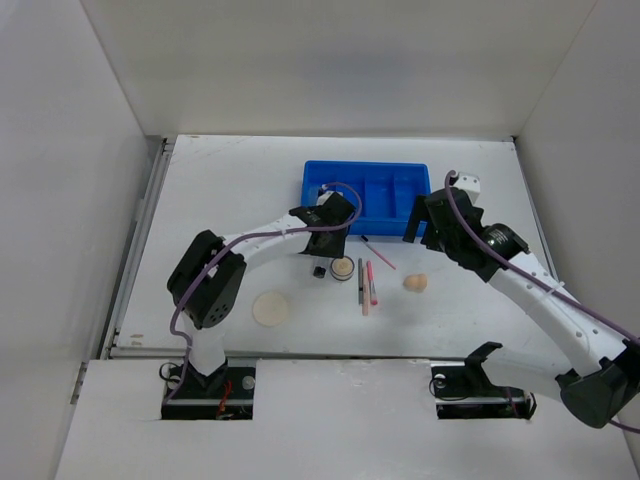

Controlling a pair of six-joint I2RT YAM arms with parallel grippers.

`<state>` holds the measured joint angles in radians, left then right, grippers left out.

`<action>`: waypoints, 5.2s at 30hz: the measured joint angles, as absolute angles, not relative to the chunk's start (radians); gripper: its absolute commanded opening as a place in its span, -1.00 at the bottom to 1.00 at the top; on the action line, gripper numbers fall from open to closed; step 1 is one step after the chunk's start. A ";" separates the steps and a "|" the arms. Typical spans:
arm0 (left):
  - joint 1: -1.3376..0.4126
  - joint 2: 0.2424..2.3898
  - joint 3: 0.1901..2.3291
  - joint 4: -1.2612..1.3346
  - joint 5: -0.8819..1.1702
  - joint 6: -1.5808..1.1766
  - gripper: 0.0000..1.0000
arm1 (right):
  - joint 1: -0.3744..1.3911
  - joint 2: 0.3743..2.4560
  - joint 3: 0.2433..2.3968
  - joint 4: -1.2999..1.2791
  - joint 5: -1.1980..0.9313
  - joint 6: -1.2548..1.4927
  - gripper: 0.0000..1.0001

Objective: Organize the makeup

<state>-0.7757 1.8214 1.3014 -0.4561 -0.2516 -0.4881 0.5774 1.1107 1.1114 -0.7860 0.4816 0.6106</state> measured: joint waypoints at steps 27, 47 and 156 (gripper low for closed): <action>-0.706 1.892 1.235 -0.343 -0.209 -0.515 -0.11 | 0.577 1.157 1.111 -0.785 0.459 0.610 1.00; -0.687 1.794 1.713 -0.609 -0.261 -0.381 -1.00 | 0.577 1.158 1.111 -0.778 0.455 0.610 1.00; -0.685 2.343 2.320 -0.606 -0.071 -0.355 -1.00 | 0.584 0.933 1.063 -0.813 0.542 0.697 1.00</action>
<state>-0.6849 2.3432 2.3199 -0.6064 -0.0711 -0.3550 0.5842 0.9325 1.0630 -0.8131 0.5419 0.6971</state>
